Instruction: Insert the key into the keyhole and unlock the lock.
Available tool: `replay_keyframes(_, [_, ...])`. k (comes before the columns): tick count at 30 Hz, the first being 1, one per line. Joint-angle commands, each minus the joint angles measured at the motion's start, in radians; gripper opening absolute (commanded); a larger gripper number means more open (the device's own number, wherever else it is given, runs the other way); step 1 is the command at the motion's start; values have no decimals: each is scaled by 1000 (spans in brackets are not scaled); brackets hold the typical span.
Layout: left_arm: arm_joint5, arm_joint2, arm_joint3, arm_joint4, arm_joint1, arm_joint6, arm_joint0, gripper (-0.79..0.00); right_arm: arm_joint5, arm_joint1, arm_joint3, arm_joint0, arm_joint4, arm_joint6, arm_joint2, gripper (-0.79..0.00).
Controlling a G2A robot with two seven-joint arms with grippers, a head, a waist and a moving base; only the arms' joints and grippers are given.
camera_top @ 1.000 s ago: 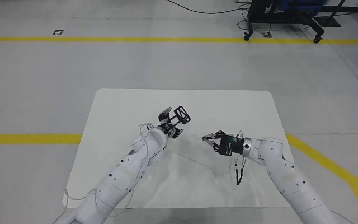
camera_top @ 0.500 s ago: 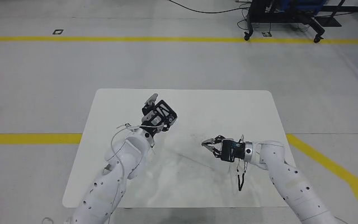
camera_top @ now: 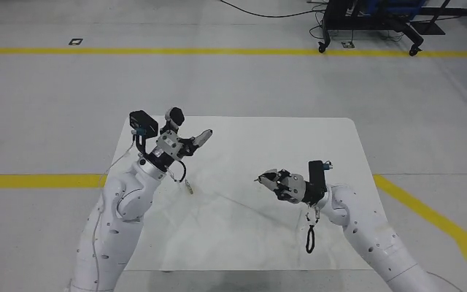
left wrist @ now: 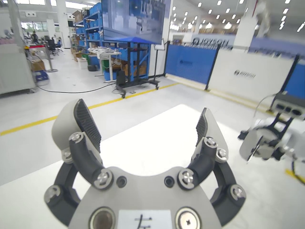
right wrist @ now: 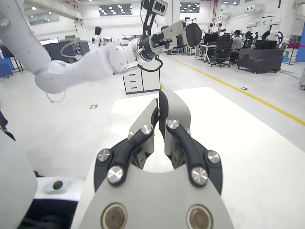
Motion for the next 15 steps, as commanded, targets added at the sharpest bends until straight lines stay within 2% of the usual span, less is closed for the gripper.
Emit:
replay_keyframes(1, [2,1,-13,18,0,-12,6,0,0,7,1,12,68,38,1,-785])
replay_keyframes(9, [2,1,-13,18,0,-12,6,0,0,7,1,12,68,38,1,-785])
replay_keyframes(11, [-21,18,-26,73,4,-62,10,0,0,7,1,12,68,38,1,-785])
replay_keyframes(12, [-69,37,-29,99,7,-102,13,0,0,5,-5,6,90,41,-10,-785])
replay_keyframes(15, [-191,71,23,-37,14,-280,0,0,0,-3,17,22,232,69,-86,-785])
